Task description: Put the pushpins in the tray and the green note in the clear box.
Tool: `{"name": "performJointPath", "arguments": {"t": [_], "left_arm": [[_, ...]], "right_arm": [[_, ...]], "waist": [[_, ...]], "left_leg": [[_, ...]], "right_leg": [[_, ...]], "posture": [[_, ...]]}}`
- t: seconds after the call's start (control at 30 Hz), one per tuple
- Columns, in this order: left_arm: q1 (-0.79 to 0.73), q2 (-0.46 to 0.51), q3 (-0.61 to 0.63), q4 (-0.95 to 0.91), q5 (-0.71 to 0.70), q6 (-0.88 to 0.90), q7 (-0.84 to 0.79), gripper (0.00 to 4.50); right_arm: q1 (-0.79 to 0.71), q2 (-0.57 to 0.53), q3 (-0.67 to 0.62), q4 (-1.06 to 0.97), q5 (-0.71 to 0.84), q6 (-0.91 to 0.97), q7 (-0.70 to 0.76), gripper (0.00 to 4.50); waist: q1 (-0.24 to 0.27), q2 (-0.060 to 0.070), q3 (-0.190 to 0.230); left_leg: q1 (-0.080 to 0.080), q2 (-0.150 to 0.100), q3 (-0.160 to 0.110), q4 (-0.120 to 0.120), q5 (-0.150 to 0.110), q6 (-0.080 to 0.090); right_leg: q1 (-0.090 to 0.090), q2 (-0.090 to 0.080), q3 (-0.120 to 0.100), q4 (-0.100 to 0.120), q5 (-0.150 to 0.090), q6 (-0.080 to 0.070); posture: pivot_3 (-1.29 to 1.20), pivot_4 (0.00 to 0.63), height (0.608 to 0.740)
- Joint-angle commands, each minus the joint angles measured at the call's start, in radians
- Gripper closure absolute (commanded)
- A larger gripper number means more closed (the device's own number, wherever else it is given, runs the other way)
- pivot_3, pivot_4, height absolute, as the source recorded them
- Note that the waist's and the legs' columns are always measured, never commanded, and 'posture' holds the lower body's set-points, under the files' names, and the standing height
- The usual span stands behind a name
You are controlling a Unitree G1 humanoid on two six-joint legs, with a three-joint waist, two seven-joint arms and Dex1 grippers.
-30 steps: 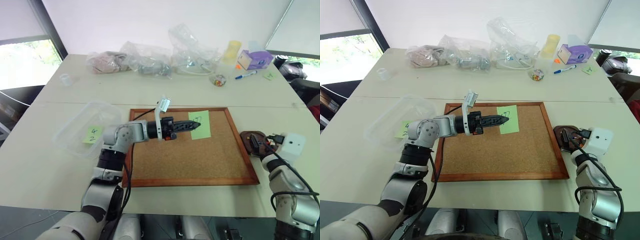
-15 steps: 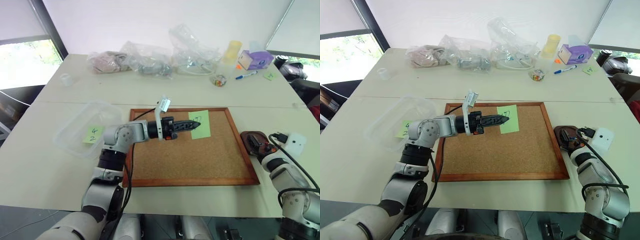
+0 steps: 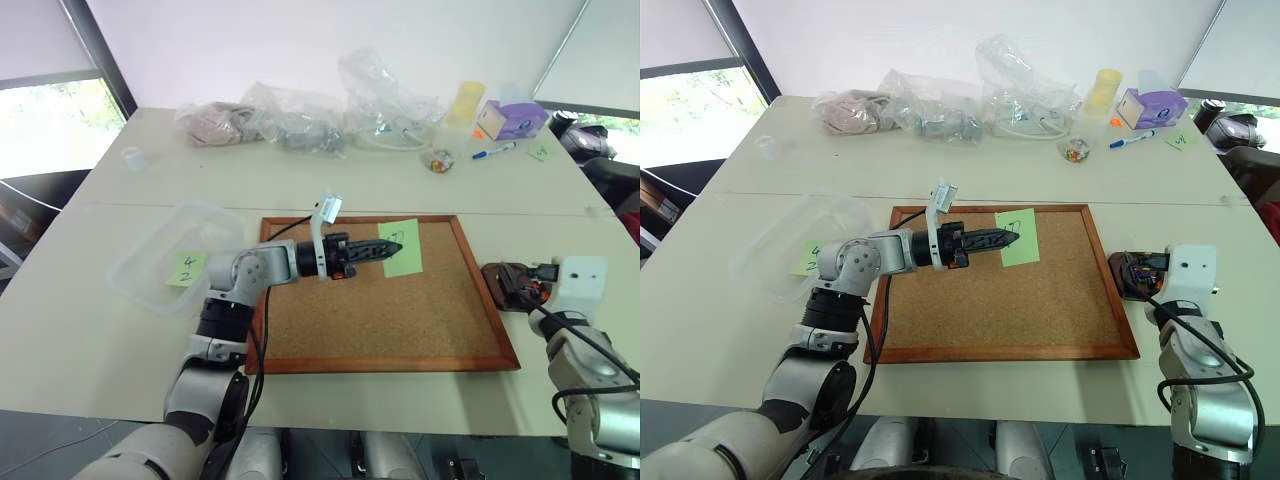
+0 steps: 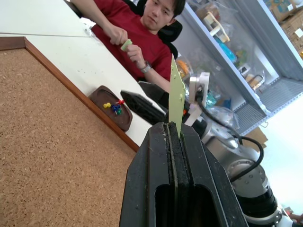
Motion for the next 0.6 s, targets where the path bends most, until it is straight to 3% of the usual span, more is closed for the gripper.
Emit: {"name": "performJointPath", "arguments": {"t": [0.03, 0.37, 0.6], "left_arm": [[-0.014, -0.007, -0.002, -0.005, -0.021, -0.019, -0.007, 4.50], [-0.014, -0.004, -0.002, -0.006, -0.017, -0.031, -0.005, 4.50], [-0.057, 0.052, 0.047, -0.011, -0.007, -0.084, 0.022, 4.50]], "right_arm": [[0.003, -0.018, 0.003, 0.014, -0.045, 0.028, -0.009, 0.06], [-0.025, -0.006, -0.010, 0.067, -0.045, 0.084, 0.016, 0.06], [-0.049, 0.031, -0.063, -0.069, -0.046, -0.142, 0.005, 0.06]], "waist": [[0.000, 0.000, 0.000], [0.000, 0.000, 0.000], [-0.002, 0.000, 0.000]], "left_leg": [[0.000, 0.000, 0.000, 0.000, 0.000, 0.000], [0.000, 0.000, 0.000, 0.000, 0.000, 0.000], [0.000, 0.000, 0.000, 0.000, 0.000, 0.000]], "right_leg": [[0.000, 0.000, 0.000, 0.000, 0.000, 0.000], [0.000, 0.000, 0.000, 0.000, 0.000, 0.000], [0.000, 0.000, 0.000, 0.000, 0.000, 0.000]], "posture": [[0.00, 0.150, 0.738], [0.00, 0.150, 0.738], [0.00, 0.150, 0.738]]}}
